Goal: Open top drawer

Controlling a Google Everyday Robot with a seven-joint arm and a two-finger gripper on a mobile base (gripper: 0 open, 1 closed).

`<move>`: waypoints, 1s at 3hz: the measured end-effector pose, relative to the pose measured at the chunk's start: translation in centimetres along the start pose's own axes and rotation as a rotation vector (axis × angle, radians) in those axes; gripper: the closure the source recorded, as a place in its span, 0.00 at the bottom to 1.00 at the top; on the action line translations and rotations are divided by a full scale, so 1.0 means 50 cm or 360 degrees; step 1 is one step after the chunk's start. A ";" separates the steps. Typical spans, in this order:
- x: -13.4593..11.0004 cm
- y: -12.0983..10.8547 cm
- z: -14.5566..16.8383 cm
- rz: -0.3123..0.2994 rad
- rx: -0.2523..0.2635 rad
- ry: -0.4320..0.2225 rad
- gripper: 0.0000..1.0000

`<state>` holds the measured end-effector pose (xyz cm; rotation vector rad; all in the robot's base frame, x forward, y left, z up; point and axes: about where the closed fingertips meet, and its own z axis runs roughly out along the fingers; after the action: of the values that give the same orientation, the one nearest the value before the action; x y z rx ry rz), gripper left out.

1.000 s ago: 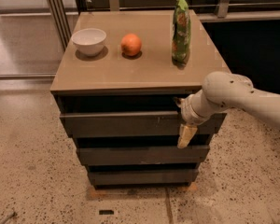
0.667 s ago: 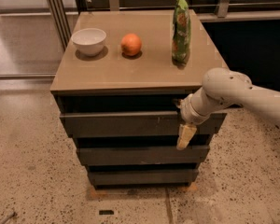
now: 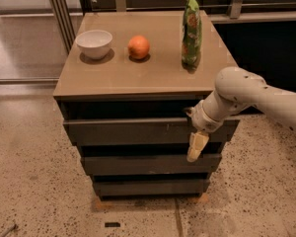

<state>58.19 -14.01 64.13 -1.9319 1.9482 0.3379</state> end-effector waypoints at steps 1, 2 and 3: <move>-0.003 0.024 -0.016 0.0056 -0.0044 -0.0015 0.00; -0.007 0.052 -0.039 0.0105 -0.0078 -0.0038 0.00; -0.006 0.089 -0.062 0.0147 -0.0129 -0.0053 0.00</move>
Offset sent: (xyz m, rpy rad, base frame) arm -0.0448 -0.0111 0.0324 0.0490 0.1028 -0.0641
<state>53.48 -14.90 66.65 -1.8767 2.0355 0.4787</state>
